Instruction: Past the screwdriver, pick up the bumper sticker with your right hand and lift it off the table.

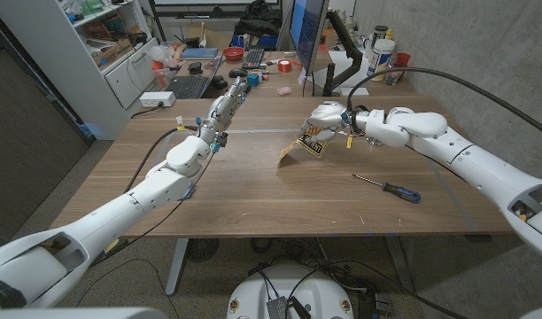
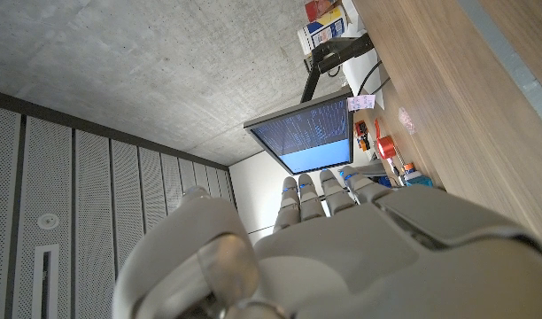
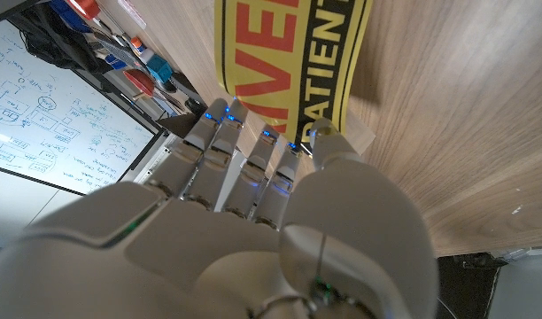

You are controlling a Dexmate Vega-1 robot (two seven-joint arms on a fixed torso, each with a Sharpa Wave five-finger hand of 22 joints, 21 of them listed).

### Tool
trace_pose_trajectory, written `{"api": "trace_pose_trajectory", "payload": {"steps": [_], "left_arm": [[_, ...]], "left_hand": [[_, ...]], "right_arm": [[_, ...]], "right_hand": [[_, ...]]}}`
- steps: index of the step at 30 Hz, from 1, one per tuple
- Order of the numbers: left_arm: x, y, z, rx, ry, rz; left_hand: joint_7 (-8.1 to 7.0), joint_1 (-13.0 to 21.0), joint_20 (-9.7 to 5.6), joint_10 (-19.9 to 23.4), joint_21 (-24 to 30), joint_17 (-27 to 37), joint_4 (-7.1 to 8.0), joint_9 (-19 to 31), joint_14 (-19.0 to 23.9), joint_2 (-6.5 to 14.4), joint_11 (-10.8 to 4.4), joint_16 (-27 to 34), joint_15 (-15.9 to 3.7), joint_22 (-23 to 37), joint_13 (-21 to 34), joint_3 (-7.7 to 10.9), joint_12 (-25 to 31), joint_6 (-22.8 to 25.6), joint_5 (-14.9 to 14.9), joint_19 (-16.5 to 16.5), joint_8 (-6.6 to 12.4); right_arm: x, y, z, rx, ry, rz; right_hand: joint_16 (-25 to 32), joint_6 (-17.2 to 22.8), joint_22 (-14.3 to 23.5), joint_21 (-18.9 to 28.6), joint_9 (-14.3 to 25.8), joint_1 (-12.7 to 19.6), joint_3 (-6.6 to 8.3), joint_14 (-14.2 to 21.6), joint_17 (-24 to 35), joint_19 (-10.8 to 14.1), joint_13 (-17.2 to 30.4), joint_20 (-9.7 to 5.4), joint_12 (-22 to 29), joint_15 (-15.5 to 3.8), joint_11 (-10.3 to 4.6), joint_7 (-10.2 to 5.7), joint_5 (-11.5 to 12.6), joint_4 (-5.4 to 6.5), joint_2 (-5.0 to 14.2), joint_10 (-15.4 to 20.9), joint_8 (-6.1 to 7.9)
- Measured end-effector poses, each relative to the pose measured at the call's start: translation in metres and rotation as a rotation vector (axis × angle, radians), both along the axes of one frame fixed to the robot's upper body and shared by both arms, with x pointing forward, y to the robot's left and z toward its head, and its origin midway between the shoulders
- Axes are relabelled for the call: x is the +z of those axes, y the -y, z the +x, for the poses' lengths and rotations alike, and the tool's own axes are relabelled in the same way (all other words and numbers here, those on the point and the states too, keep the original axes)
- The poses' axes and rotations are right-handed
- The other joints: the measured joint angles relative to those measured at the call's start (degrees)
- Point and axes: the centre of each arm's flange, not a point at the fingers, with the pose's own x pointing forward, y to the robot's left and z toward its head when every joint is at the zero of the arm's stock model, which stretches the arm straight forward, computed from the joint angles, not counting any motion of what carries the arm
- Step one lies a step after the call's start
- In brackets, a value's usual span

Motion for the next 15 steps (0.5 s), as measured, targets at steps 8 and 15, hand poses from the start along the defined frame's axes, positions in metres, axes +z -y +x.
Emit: {"api": "trace_pose_trajectory", "payload": {"steps": [8, 15], "left_arm": [[0.001, 0.000, 0.000, -0.002, 0.001, 0.005], [0.001, 0.000, 0.000, -0.003, 0.001, 0.007]], "left_hand": [[0.00, 0.00, 0.30, 0.00, 0.00, 0.00, 0.00, 0.00, 0.00, 0.00, 0.00, 0.00, 0.00, 0.00, 0.00, 0.00, 0.00, 0.00, 0.00, -0.30, 0.00], [0.00, 0.00, 0.30, 0.00, 0.00, 0.00, 0.00, 0.00, 0.00, 0.00, 0.00, 0.00, 0.00, 0.00, 0.00, 0.00, 0.00, 0.00, 0.00, -0.30, 0.00]], "right_arm": [[0.004, -0.002, -0.006, 0.008, 0.014, -0.001], [0.009, -0.003, -0.011, 0.008, 0.028, 0.001]], "right_hand": [[0.00, 0.00, 0.00, 0.00, 0.00, -0.29, 0.23, 0.52, 0.00, 0.00, 0.02, 0.00, 0.00, -0.09, 0.00, 0.00, 0.00, 0.23, 0.29, 0.61, 0.00], [-0.23, 0.62, 0.00, 0.00, 0.00, -0.29, 0.23, 0.51, -0.01, 0.20, 0.16, 0.20, 0.00, -0.09, 0.09, 0.20, 0.00, 0.23, 0.29, 1.14, -0.22]]}}
